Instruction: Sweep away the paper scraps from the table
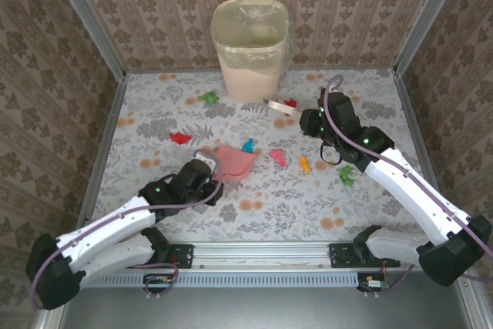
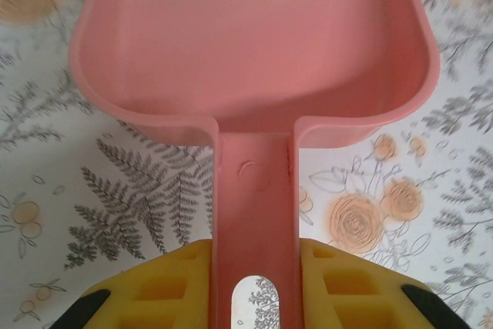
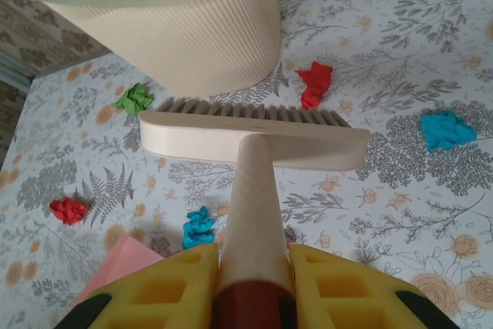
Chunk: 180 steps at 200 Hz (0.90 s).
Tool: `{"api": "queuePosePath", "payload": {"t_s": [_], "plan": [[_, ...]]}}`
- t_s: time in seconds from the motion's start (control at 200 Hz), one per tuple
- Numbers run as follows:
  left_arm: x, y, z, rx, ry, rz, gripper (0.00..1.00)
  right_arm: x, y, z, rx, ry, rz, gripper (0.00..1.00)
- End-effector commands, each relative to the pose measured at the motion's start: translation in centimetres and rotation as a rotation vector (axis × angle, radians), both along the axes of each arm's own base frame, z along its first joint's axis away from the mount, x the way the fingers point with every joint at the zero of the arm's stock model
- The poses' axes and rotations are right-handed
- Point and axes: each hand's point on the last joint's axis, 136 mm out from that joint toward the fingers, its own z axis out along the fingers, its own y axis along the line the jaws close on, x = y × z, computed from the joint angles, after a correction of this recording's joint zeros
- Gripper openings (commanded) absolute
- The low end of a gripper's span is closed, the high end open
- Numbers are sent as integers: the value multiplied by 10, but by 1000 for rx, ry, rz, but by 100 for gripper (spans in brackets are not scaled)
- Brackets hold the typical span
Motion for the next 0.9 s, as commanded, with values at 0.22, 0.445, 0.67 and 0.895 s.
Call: {"api": "queuePosePath", "payload": {"t_s": [0.22,0.445,0.67,0.895], "plan": [[0,-14,-27,59,48,-63,0,6,34,-19,-281,82,140,0],[3,-10,-46,131,66,-42,0,16,55,-47,-430,127,177,0],[7,-10,-57,161,82,-25,0,24,68,-51,-494,94,205,0],[12,-6,-57,180,74,10,0,17,83,-62,-550,96,281,0]]}}
